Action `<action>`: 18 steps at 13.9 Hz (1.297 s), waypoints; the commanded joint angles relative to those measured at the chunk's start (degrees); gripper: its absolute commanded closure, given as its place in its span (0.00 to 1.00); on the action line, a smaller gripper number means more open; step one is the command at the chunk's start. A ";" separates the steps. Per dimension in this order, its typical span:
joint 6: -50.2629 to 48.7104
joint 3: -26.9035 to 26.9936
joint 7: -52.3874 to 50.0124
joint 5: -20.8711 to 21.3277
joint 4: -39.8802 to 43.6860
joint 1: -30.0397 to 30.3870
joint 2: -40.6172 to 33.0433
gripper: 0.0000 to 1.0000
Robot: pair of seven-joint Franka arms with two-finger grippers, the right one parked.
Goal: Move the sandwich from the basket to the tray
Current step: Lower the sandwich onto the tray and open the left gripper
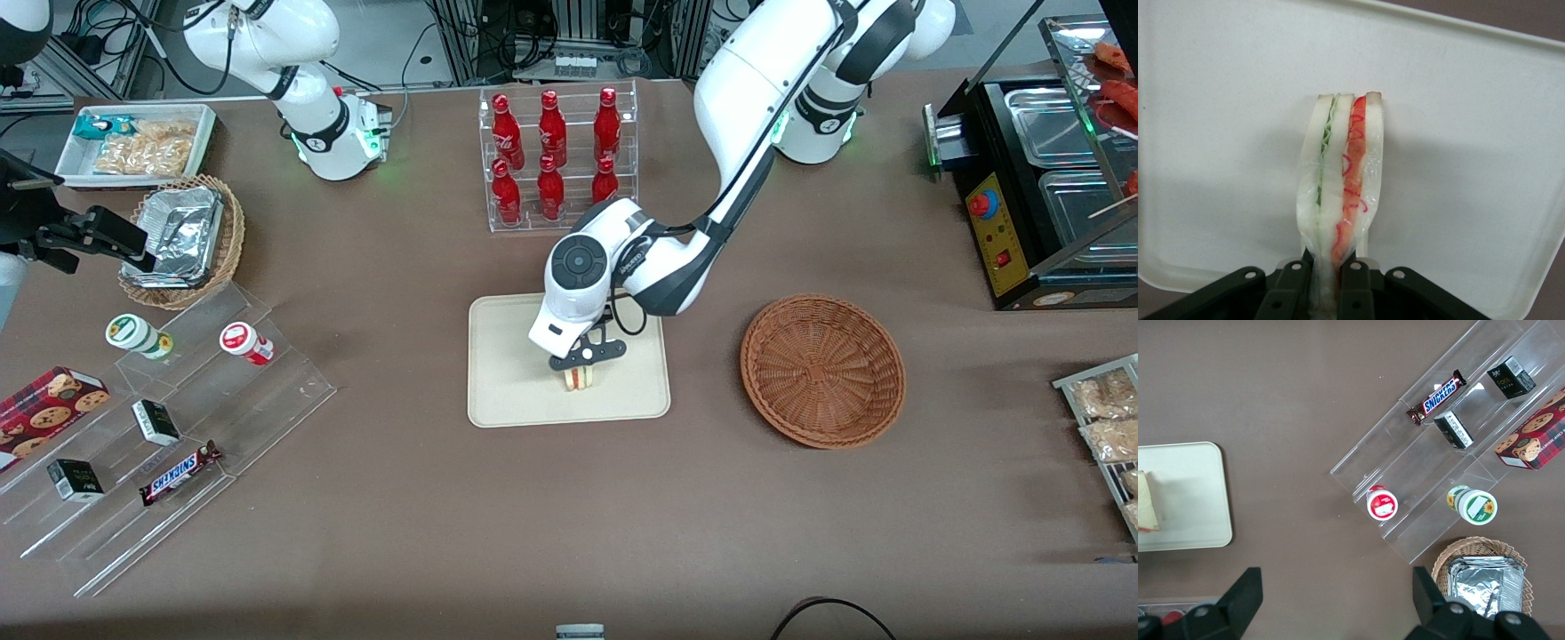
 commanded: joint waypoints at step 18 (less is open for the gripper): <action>-15.00 1.86 0.79 0.82 1.39 0.82 -14.15 0.00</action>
